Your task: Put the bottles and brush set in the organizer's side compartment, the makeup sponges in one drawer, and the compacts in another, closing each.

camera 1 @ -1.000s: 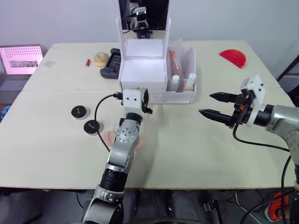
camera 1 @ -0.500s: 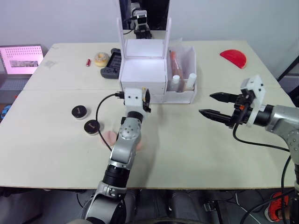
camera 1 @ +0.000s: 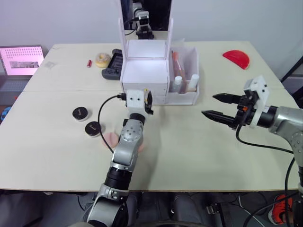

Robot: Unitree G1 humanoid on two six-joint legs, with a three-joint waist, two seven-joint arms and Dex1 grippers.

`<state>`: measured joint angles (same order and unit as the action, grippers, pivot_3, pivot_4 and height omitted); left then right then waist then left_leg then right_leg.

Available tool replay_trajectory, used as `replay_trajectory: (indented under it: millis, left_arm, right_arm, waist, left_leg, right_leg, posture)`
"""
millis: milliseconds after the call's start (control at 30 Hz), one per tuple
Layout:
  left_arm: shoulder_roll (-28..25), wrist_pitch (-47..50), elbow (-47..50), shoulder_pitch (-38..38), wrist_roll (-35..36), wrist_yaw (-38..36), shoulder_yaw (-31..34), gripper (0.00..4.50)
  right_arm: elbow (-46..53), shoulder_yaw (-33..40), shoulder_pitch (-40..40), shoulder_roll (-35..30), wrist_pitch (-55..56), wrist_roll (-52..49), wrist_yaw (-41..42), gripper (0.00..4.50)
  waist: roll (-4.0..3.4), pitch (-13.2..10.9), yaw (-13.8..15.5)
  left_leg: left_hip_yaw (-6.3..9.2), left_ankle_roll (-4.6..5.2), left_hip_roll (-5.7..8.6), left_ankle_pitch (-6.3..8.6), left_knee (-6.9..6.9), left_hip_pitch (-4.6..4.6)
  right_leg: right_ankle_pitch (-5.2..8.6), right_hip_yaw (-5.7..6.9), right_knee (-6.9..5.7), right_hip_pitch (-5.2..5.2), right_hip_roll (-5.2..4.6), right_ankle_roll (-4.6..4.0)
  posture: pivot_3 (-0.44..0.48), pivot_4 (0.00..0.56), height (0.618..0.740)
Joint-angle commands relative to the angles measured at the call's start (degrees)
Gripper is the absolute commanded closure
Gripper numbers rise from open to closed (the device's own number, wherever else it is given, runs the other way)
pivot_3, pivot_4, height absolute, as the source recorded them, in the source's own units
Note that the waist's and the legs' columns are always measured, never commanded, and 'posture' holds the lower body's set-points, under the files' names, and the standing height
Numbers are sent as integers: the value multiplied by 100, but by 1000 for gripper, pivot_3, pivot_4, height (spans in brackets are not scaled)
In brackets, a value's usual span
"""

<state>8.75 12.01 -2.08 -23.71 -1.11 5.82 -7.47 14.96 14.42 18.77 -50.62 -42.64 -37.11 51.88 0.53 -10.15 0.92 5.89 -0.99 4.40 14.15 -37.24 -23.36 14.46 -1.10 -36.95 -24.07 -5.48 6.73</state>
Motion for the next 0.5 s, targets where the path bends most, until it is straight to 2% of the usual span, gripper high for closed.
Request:
replay_trajectory:
  millis: [33, 333, 500]
  left_arm:
    - [32, -37, 181, -40, 18, -39, 34, 4223]
    - [47, -1, 353, 68, 56, -174, -75, 4215]
    - [-301, 6, 1189, 833, -31, -764, -767, 4215]
  right_arm:
    - [152, 143, 40, -25, 104, -35, -29, 0]
    - [172, 155, 18, -41, 105, -45, -47, 0]
    - [203, 165, 7, -65, 82, -63, -50, 0]
  waist:
    - [0, 0, 1]
    - [0, 0, 0]
    - [-1, 0, -4]
  left_leg:
    - [0, 0, 0, 0, 0, 0]
    - [0, 0, 0, 0, 0, 0]
    - [0, 0, 0, 0, 2, 0]
  right_leg:
    - [0, 0, 0, 0, 0, 0]
    - [0, 0, 0, 0, 0, 0]
    - [0, -1, -1, -2, 0, 0]
  posture:
    - [0, 150, 740]
    - [0, 150, 740]
    - [0, 150, 740]
